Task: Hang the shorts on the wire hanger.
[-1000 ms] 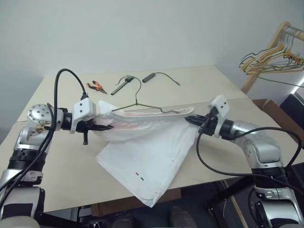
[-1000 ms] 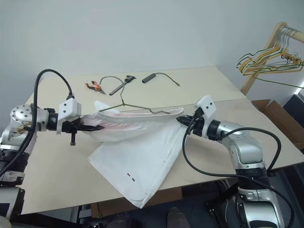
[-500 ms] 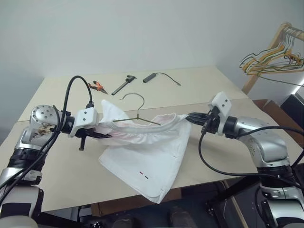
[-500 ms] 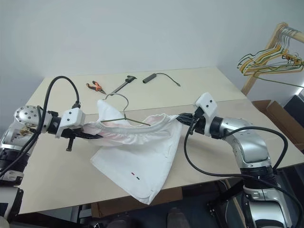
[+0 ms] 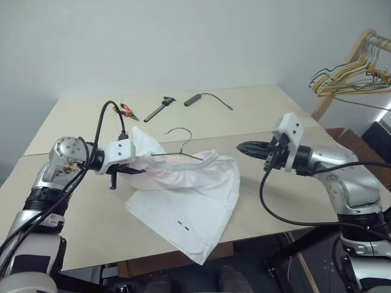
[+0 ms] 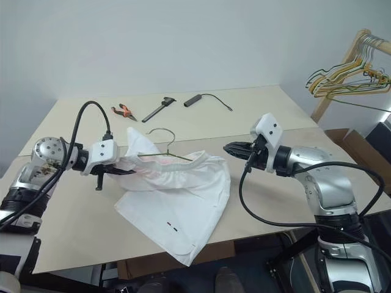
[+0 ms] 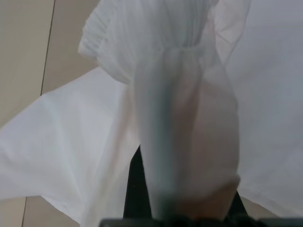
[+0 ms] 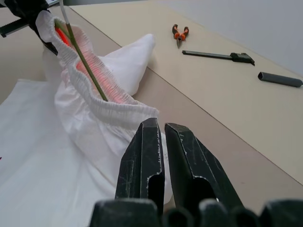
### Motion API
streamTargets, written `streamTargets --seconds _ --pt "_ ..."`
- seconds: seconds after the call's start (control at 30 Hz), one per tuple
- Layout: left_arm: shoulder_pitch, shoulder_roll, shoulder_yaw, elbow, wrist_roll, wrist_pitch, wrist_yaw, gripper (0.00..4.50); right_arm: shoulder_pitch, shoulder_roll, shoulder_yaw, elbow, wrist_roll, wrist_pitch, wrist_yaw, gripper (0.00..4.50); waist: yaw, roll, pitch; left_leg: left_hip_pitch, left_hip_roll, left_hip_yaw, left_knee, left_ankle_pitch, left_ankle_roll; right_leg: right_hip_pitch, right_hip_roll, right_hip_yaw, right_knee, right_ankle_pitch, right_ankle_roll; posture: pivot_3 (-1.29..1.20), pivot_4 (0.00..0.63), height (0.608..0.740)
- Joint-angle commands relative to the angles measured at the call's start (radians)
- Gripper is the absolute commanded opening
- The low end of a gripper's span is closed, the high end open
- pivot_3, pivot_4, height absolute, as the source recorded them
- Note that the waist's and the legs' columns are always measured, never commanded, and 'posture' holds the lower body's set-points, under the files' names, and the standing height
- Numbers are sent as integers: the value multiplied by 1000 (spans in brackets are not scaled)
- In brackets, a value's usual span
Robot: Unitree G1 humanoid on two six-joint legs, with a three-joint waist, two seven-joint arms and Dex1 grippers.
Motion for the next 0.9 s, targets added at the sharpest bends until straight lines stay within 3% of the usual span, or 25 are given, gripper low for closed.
streamTargets --seconds 0.03,0.1,0.2,0.37,0.53,0.83,0.9 --pt "-59 -9 26 -14 -22 -8 13 0 -75 -38 -18 -64 38 18 41 521 0 0 0 0 0 0 0 0 0 0 0 0 0 0 0 -136 0 740" --pt "-75 -18 32 -14 -32 -7 7 0 -116 -76 31 -61 13 31 79 521 -1 0 0 0 0 0 0 0 0 -1 0 0 0 0 0 -138 0 740" --pt "-87 -27 34 -25 -41 -2 5 0 -188 -131 130 -23 -51 13 159 1060 -4 0 0 0 0 0 0 0 0 0 0 0 0 0 0 -134 0 740" --pt "-71 -26 33 -69 -55 10 -1 0 -302 -159 252 115 -151 -26 257 2682 -6 0 0 0 0 1 0 0 0 -1 0 0 0 0 0 -125 0 740" --pt "-56 -13 39 -102 -70 20 0 0 -416 -98 361 308 -260 -54 299 4477 -7 0 0 0 0 1 0 0 0 -1 0 1 1 0 0 -104 0 740" --pt "-50 -10 46 -131 -79 37 11 0 -493 4 484 405 -360 -44 388 4477 -5 0 0 -2 0 1 0 0 0 -3 0 1 2 0 0 -85 0 740" --pt "-48 -10 47 -138 -83 40 14 0 -510 40 494 423 -375 -30 377 4110 -3 0 0 -3 0 1 1 0 0 -3 0 0 2 0 0 -86 0 740"
